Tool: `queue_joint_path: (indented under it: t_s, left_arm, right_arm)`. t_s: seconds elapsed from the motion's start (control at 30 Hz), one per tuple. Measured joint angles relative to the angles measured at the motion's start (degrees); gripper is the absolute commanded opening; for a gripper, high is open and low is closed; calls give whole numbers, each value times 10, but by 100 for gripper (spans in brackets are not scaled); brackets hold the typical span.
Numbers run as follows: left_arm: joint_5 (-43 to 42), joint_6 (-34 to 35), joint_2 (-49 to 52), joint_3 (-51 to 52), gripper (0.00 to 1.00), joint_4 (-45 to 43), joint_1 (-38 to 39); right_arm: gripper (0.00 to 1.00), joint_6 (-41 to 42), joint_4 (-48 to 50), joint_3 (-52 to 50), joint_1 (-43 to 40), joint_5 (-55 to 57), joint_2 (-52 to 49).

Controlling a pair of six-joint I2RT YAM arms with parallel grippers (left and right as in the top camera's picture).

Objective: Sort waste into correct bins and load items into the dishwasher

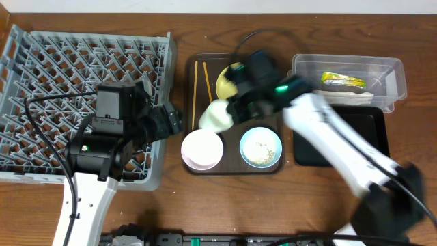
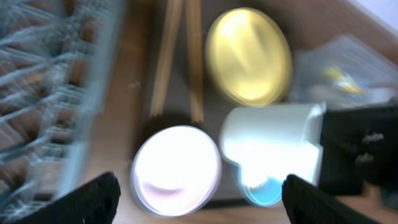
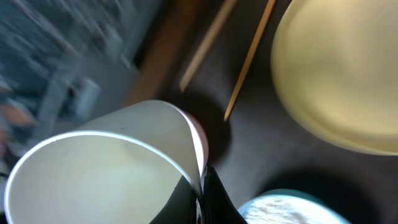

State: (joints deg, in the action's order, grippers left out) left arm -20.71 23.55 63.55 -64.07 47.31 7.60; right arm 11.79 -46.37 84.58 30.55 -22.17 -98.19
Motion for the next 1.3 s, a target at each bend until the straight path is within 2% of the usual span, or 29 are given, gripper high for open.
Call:
queue_joint_path:
  t_s: [0.1, 0.27, 0.37, 0.53, 0.8, 1.03, 1.2, 1.3]
  left_arm:
    - [-79, 0, 0, 0, 87, -47, -12]
    - [-246, 0, 2, 1, 87, -145, -31]
    - [-346, 0, 4, 1, 87, -198, -31]
    - [-468, 0, 6, 1, 87, -248, -31]
    - [-557, 0, 8, 2, 86, -266, -34]
    - [-595, 0, 11, 4, 82, -284, -29]
    - [-606, 1, 12, 8, 71, -300, -22]
    - [-608, 0, 13, 8, 69, -302, -22]
  right_arm:
    - [1, -28, 3, 9, -66, -65, 58]
    - [1, -98, 12, 14, -142, -268, 90]
    - [1, -122, 21, 14, -158, -366, 86]
    - [1, -140, 56, 14, -151, -454, 86]
    - [1, -122, 144, 14, -126, -506, 86]
    - [1, -96, 171, 14, -94, -500, 86]
    - [1, -83, 173, 14, -72, -475, 86]
    - [1, -75, 173, 14, -71, -470, 87]
